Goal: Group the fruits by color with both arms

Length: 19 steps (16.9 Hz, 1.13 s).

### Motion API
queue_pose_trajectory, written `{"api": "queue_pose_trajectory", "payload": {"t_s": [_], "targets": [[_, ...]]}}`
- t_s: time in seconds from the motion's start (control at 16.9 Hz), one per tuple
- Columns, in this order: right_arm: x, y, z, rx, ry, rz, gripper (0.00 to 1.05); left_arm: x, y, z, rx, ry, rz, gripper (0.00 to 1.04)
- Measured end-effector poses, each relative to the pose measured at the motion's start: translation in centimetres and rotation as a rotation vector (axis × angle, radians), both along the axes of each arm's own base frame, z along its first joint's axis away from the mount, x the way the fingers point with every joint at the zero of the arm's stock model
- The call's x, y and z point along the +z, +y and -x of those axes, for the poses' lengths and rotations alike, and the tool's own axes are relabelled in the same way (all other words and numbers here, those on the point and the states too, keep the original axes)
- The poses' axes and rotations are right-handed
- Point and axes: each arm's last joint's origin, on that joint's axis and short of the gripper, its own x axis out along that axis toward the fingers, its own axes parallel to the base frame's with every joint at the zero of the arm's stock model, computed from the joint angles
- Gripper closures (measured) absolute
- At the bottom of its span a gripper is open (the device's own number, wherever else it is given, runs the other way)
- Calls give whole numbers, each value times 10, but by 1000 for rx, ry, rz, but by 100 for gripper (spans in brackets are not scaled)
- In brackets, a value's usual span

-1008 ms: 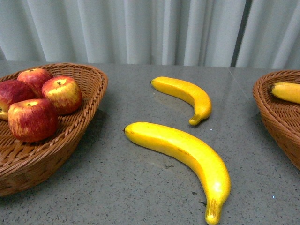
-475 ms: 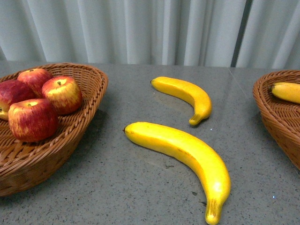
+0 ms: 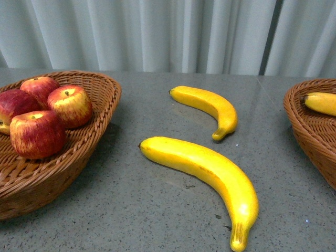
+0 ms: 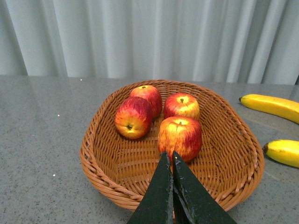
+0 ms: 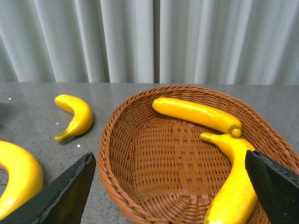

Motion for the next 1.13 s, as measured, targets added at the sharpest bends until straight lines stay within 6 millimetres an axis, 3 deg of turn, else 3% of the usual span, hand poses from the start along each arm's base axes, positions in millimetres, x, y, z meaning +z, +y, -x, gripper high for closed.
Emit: {"api": "queue_pose_trajectory", "payload": {"t_s": [0.06,0.12,0.53,0.59,0.65,0.71,0.83,0.89,0.95,1.13], "targets": [[0,0,0,0,-1,0,7,0,0,0,2,-1,0,103],[0,0,0,0,0,0,7,0,0,0,1,-1,2,94],[0,0,0,0,0,0,7,0,0,0,1,-1,2,13],[0,0,0,0,0,0,7,0,0,0,1,-1,1,5],[0,0,0,5,2,-1,7,0,0,0,1,-1,1,8],[3,-4,-9,187,84,-105,7,0,0,0,-3,-2,0,7],[35,14,-39,458,40,-167,7,0,0,0,3,-1,1,7],[60,28,-71,483,-21,-161,7,0,0,0,1,-1,1,7],[69,36,-87,489,-32,-163,7,0,0,0,1,0,1,7],[74,79,-149,569,86,-154,7,0,0,0,0,-1,1,7]]}}
